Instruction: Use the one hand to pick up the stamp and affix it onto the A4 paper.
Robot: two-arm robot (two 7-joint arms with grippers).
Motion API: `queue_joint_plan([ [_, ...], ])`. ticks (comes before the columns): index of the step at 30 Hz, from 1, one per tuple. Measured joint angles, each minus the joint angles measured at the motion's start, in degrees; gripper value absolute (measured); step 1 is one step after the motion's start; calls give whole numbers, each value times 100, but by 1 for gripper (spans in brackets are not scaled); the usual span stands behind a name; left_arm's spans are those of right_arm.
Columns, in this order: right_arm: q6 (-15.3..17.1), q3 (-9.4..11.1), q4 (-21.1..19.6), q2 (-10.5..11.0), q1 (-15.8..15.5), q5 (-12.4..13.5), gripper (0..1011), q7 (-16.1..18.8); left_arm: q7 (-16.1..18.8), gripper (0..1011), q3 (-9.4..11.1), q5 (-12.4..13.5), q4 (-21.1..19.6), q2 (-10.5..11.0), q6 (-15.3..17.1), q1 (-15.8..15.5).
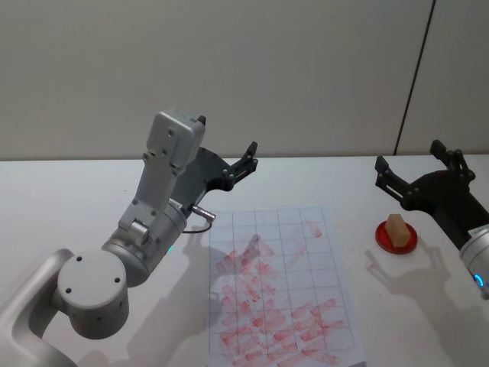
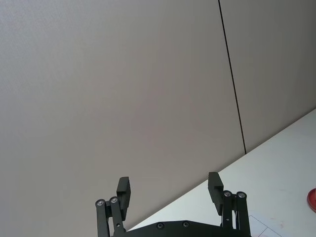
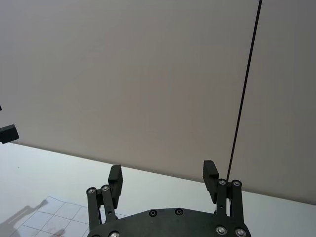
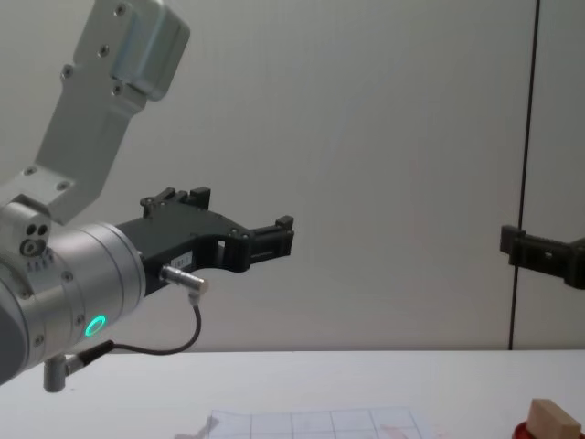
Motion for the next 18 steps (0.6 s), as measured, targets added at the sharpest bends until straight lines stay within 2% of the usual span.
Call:
queue_joint_plan([
  [9, 266, -64, -26, -130, 17, -75, 1001, -224, 0, 1001, 0, 0, 0, 0, 0, 0],
  [18, 900, -164, -72, -370, 47, -140, 1001, -709, 0, 1001, 0, 0, 0, 0, 0, 0],
])
